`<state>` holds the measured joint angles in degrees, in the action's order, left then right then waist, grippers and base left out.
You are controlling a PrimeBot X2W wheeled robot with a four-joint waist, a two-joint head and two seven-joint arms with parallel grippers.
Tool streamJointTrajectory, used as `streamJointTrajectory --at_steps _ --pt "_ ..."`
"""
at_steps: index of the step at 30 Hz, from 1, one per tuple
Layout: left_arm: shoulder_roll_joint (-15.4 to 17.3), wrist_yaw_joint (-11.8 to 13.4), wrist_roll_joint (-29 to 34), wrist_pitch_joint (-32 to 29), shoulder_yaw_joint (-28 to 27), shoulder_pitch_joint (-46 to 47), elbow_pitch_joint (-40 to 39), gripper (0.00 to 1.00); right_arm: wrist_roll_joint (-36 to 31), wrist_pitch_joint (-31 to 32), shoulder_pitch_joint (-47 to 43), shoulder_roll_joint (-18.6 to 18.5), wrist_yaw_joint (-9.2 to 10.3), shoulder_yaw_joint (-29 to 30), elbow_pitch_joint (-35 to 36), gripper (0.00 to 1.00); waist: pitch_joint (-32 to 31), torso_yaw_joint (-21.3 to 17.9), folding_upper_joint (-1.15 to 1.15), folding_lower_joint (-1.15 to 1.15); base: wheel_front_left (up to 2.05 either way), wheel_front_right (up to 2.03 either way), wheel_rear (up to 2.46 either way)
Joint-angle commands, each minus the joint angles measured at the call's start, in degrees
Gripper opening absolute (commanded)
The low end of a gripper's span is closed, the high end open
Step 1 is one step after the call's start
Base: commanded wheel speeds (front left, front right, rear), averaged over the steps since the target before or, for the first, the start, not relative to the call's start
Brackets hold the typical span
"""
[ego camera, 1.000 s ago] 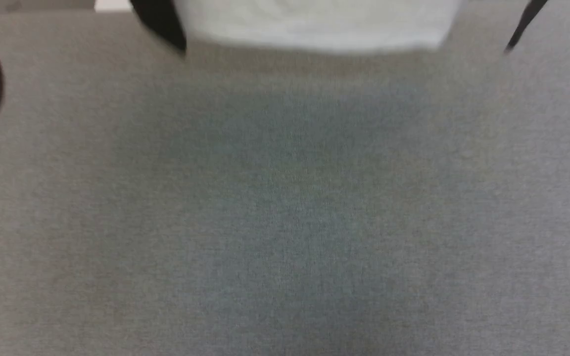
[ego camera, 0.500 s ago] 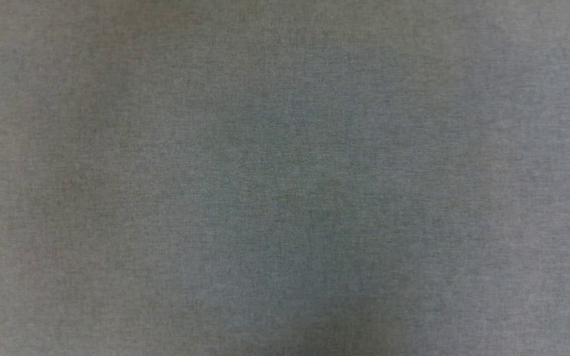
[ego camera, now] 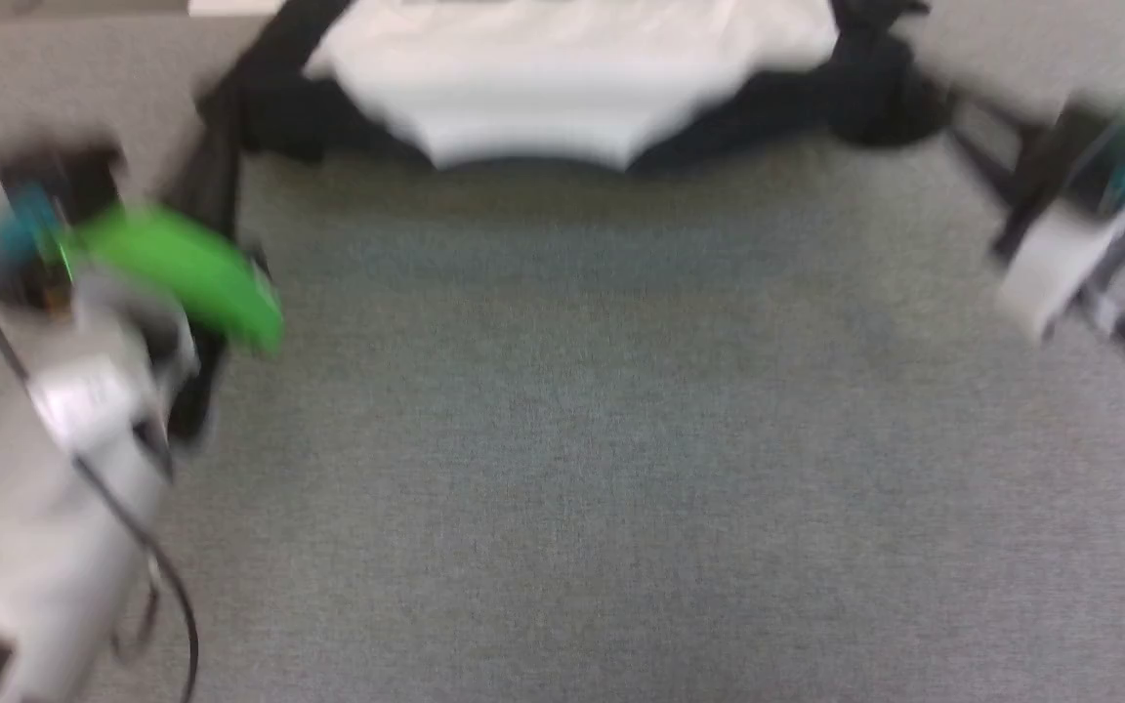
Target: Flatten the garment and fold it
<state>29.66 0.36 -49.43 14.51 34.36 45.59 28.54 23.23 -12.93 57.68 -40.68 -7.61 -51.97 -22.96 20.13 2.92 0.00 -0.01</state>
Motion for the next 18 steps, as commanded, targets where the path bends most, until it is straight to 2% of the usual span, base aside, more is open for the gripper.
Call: streamJointTrajectory --at_steps 1,9,18 --pt "0.83 1.43 -0.56 0.47 -0.78 -5.85 -2.29 0.00 1.06 0.08 -4.27 -1.06 0.12 -0.24 0.96 0.00 -7.59 -0.39 0.00 0.01 0.00 0.00 0.00" --pt "2.40 6.24 -2.22 0.44 -0.57 -29.42 -10.60 0.00 4.62 2.48 -22.67 -3.23 0.12 -3.58 5.13 0.00 -14.93 -0.91 0.00 0.01 0.00 0.00 0.00" --pt "5.29 8.71 -3.54 -2.48 3.19 -43.67 -14.40 0.00 5.94 4.36 -39.58 -4.16 0.12 -1.27 6.63 0.00 -20.85 -0.56 0.00 0.01 0.00 0.00 0.00"
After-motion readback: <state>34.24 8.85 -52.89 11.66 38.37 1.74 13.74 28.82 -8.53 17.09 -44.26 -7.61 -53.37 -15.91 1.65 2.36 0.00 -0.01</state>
